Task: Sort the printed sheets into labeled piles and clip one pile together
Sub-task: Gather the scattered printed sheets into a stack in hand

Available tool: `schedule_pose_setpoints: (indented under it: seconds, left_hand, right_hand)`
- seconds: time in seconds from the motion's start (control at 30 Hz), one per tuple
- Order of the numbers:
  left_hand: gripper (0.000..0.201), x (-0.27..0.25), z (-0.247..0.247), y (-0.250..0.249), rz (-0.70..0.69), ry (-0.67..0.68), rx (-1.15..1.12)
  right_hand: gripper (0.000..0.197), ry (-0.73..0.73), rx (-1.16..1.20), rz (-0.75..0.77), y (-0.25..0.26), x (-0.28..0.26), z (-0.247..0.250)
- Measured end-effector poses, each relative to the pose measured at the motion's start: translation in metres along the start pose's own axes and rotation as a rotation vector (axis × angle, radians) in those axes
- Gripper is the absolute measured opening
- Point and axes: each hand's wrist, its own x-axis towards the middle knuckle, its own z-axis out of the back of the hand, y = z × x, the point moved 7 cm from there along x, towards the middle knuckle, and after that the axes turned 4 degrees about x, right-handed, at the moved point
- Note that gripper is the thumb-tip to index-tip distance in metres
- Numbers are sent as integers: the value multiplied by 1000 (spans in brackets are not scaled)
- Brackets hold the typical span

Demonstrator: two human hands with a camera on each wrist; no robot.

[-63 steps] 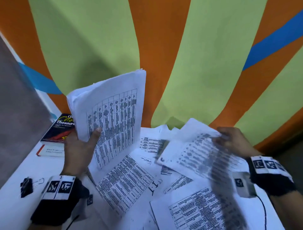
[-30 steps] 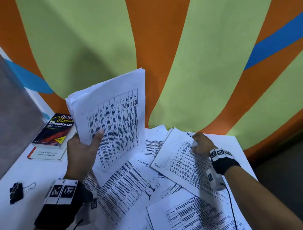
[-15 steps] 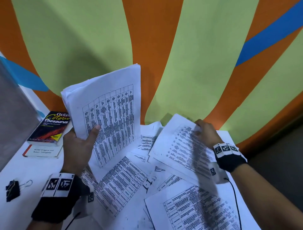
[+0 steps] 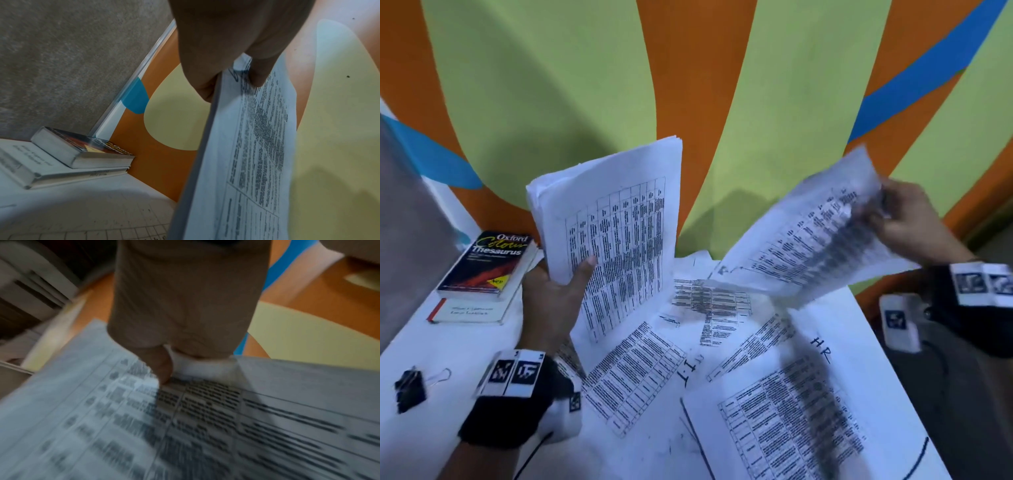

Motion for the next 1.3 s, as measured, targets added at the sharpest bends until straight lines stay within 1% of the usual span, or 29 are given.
schedule_pose_setpoints:
  seconds: [0.03, 0.07, 0.1, 0.17, 0.2, 0.27, 0.3, 0.37, 0.43, 0.5, 0.6, 0.7, 0.77, 0.8, 0.87, 0.93, 1.03, 1.1, 1.13, 1.2, 1.3]
  left_hand:
    - [15, -1, 0, -2, -3, 1, -1]
    - [18, -2, 0, -3, -5, 5, 1]
    - [17, -3, -1, -3, -5, 8, 0]
    - [9, -6, -3, -2, -8, 16, -11]
    - [9, -7, -3, -2, -9, 21, -16]
    - [14, -11, -5, 0, -17, 27, -11]
    - [17, -13, -4, 0, -19, 25, -6]
    - [18, -16, -3, 2, -7, 29, -1]
    - [9, -18, 1, 3, 9, 26, -6]
    - [13, -19, 3, 3, 7, 25, 2]
    - [17, -21, 4, 2, 12, 18, 1]
    - [11, -23, 3, -1, -1, 19, -4]
    - [13, -24, 2, -3, -16, 20, -6]
    - [13, -25, 2, -2, -16, 22, -6]
    - [12, -25, 2, 0, -6, 27, 0]
    - [9, -25, 4, 0, 21, 23, -10]
    - [11, -27, 4, -2, 60, 13, -41]
    - [25, -26, 0, -5, 69, 23, -55]
    - [31, -26, -3, -6, 73, 40, -57]
    - [34, -23, -10, -7, 85, 72, -69]
    - [37, -19, -16, -7, 101, 83, -80]
  right_hand:
    - [20, 51, 24, -12, 9, 2, 7]
    - [28, 136, 17, -12, 17, 4, 6]
    - [27, 242, -21, -15, 23, 2, -2]
    - [11, 484, -175, -16, 24, -9, -44]
    - [13, 597, -257, -17, 18, -18, -71]
    - [31, 785, -450, -32, -2, -46, -127]
    - [35, 863, -529, -17, -13, -61, -152]
    - [33, 958, -589, 73, -26, -95, -194]
    - [35, 999, -568, 173, -36, -127, -226]
    - [37, 984, -556, 223, -49, -147, -244]
    - [36, 919, -506, 209, -55, -154, -248]
    - [32, 909, -501, 188, -56, -155, -252]
    - [31, 899, -472, 98, -60, -155, -251]
    - [31, 908, -432, 35, -60, -156, -248]
    - [34, 881, -317, -24, -55, -151, -234]
    - [29, 787, -173, -61, -46, -132, -207]
    - [6, 619, 17, -121, -29, -91, -155]
    - [30, 488, 152, -102, -4, -61, -123]
    - [32, 448, 271, -119, 7, -50, -113]
    - [22, 357, 487, -167, 22, -32, -102]
    - [16, 268, 692, -206, 34, -20, -114]
